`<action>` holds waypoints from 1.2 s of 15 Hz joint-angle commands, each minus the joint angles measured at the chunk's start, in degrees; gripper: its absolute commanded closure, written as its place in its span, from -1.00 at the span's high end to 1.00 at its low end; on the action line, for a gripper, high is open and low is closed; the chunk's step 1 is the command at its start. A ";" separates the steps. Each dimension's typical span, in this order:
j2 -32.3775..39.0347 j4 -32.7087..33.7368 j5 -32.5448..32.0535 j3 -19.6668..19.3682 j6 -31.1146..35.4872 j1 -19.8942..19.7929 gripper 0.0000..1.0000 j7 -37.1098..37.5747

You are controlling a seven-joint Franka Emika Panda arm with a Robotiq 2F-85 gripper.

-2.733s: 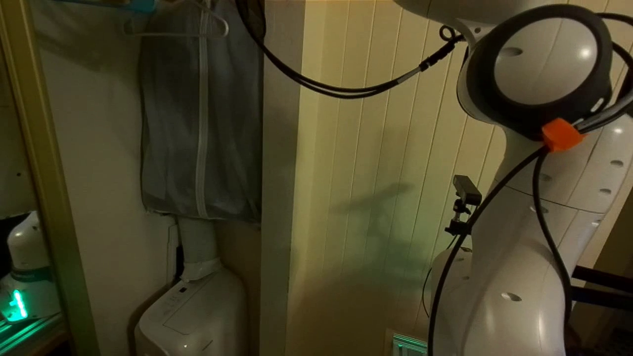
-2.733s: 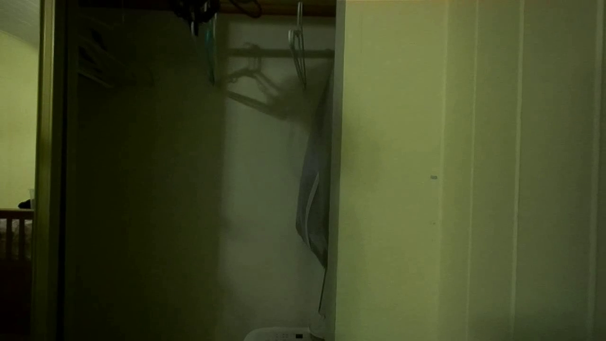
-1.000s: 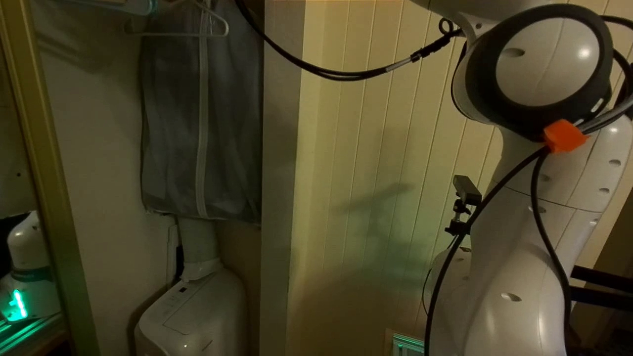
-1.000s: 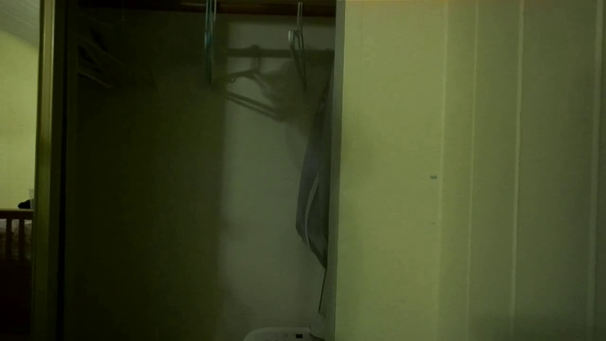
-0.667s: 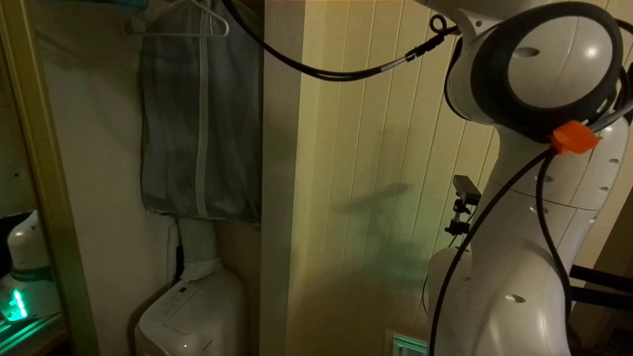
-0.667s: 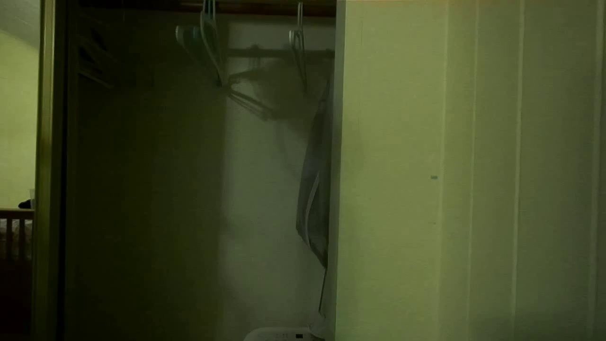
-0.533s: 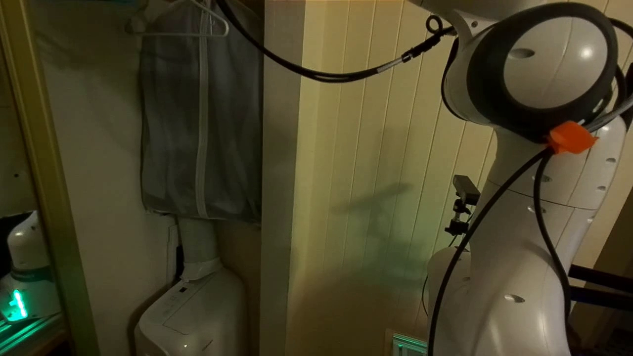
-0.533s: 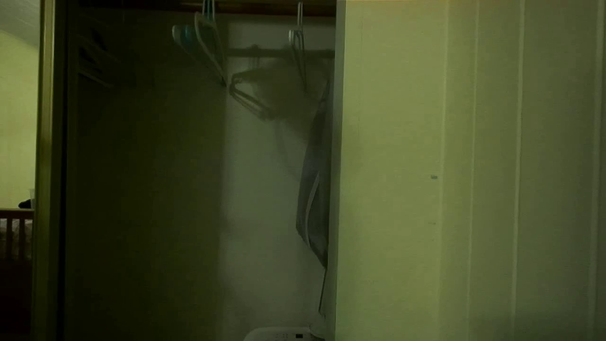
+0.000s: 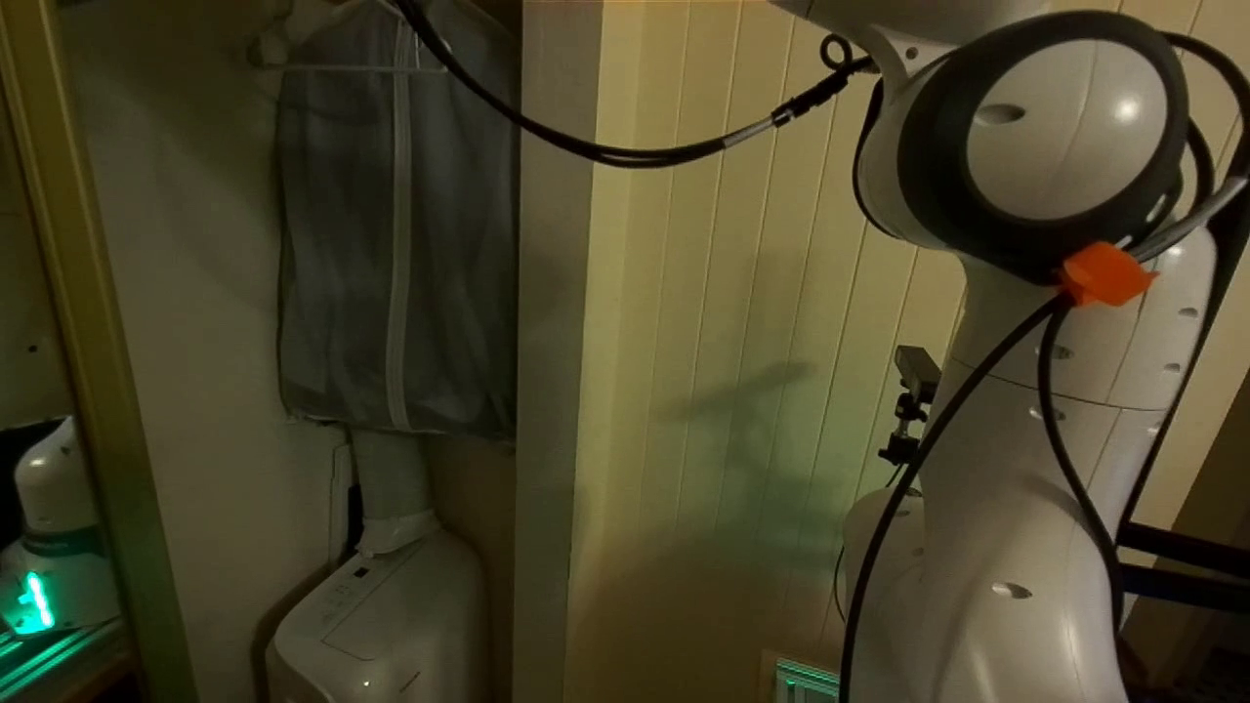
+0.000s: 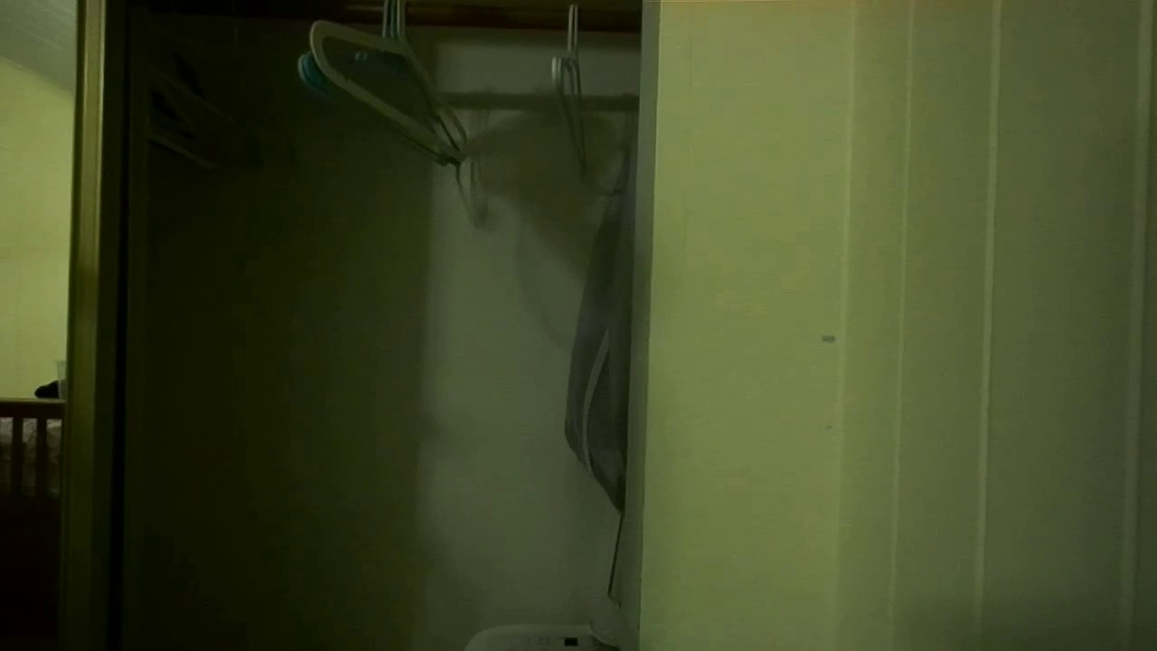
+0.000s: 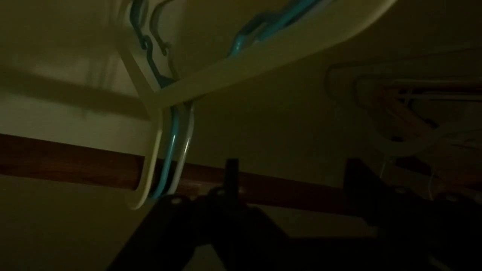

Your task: Rearrange the hangers

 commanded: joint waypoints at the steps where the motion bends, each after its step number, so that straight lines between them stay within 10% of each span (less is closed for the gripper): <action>1: 8.02 9.66 6.85 -0.46 2.26 0.16 -0.12 -5.56; 7: 17.57 21.20 8.29 -0.80 2.04 -2.64 -0.89 -9.11; 18: 28.49 34.66 3.65 -0.88 1.50 -4.40 -0.93 -21.30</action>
